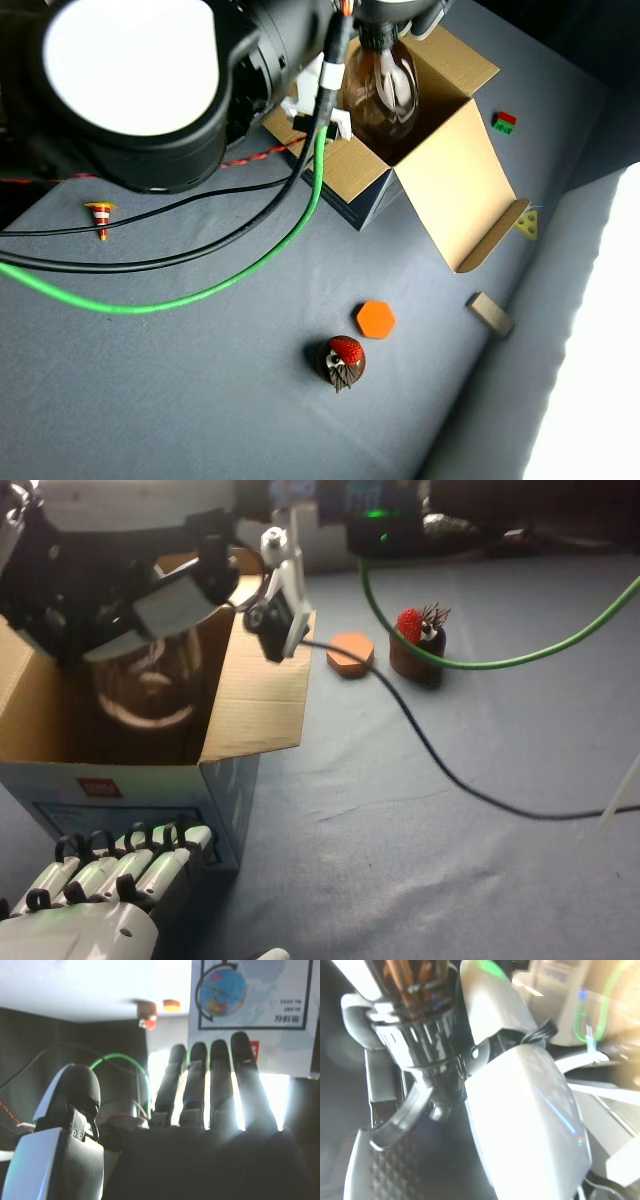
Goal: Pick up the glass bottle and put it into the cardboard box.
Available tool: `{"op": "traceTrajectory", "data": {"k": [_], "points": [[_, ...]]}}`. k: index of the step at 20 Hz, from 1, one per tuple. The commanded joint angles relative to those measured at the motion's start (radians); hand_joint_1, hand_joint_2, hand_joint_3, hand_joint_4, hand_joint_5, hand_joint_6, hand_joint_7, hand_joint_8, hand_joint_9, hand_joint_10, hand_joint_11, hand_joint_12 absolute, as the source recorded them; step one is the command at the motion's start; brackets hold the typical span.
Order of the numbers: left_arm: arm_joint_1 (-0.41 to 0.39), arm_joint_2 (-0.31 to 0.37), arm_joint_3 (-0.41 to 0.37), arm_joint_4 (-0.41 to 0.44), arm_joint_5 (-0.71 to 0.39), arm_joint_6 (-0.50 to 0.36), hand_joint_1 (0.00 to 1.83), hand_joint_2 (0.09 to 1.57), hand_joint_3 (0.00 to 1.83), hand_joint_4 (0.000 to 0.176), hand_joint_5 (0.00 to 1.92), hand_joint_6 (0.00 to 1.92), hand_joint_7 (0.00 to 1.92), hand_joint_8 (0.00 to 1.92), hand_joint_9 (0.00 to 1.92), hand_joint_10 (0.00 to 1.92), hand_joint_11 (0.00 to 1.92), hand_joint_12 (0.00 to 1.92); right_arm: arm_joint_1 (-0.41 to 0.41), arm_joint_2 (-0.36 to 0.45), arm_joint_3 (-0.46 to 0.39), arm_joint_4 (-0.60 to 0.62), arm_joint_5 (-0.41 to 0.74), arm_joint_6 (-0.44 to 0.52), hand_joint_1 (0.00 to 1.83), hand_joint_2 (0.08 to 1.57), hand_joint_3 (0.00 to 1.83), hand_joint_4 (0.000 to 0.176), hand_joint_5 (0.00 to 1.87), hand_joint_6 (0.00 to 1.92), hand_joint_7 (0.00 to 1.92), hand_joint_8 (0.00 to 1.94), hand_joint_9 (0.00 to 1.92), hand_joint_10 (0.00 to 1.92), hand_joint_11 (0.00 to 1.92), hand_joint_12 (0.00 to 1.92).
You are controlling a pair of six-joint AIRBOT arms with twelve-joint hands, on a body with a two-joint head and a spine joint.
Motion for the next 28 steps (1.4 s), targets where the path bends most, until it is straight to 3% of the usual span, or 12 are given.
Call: {"op": "traceTrajectory", "data": {"k": [1,10,17,19,23,24,25,28], "points": [[-0.004,-0.005,0.002,0.083,-0.073,-0.004,0.08,1.22,0.0,0.0,0.13,0.0,0.11,0.01,0.1,0.01,0.0,0.43,0.005,0.001,0.0,0.085,0.008,0.007,1.27,1.12,0.0,0.0,0.89,1.01,1.12,0.99,1.05,1.24,0.85,1.68],[0.0,-0.007,0.004,0.083,-0.073,-0.02,0.05,1.23,0.0,0.0,0.12,0.0,0.09,0.0,0.08,0.0,0.0,0.41,-0.03,-0.021,-0.036,0.086,-0.104,-0.048,1.26,1.12,0.0,0.0,0.91,1.0,1.13,0.98,1.07,1.24,0.9,1.66],[0.002,-0.008,0.004,0.084,-0.073,-0.02,0.05,1.23,0.0,0.0,0.11,0.0,0.1,0.0,0.09,0.0,0.0,0.41,-0.041,-0.022,-0.042,0.086,-0.117,-0.072,1.26,1.12,0.0,0.0,0.9,1.01,1.13,0.96,1.06,1.24,0.89,1.65],[0.004,-0.009,0.004,0.084,-0.073,-0.02,0.05,1.23,0.0,0.0,0.12,0.0,0.1,0.0,0.1,0.01,0.0,0.47,-0.045,-0.018,-0.048,0.086,-0.119,-0.088,1.26,1.13,0.0,0.0,0.87,1.05,1.1,1.0,1.05,1.24,0.88,1.66],[0.008,-0.011,0.004,0.084,-0.073,-0.026,0.07,1.22,0.0,0.0,0.14,0.01,0.12,0.0,0.11,0.01,0.0,0.5,-0.048,-0.011,-0.049,0.085,-0.113,-0.089,1.21,1.19,0.0,0.0,0.7,1.33,0.96,1.14,0.86,1.26,0.6,1.75],[0.008,-0.011,0.004,0.084,-0.073,-0.026,0.07,1.22,0.0,0.0,0.13,0.0,0.11,0.0,0.11,0.0,0.0,0.47,-0.05,-0.008,-0.049,0.085,-0.107,-0.09,1.02,1.16,0.0,0.0,0.41,1.03,0.63,0.87,0.54,1.13,0.25,1.75],[0.008,-0.011,0.004,0.084,-0.073,-0.026,0.07,1.22,0.0,0.0,0.13,0.0,0.11,0.0,0.11,0.0,0.0,0.46,-0.05,-0.006,-0.049,0.085,-0.103,-0.09,0.86,1.16,0.0,0.0,0.22,0.83,0.42,0.66,0.3,1.01,0.05,1.66],[0.008,-0.011,0.004,0.084,-0.075,-0.026,0.06,1.22,0.0,0.0,0.13,0.0,0.1,0.0,0.11,0.0,0.0,0.46,-0.051,0.0,-0.049,0.075,-0.096,-0.08,0.72,1.14,0.0,0.0,0.06,0.62,0.29,0.39,0.1,0.84,0.0,1.36]]}}
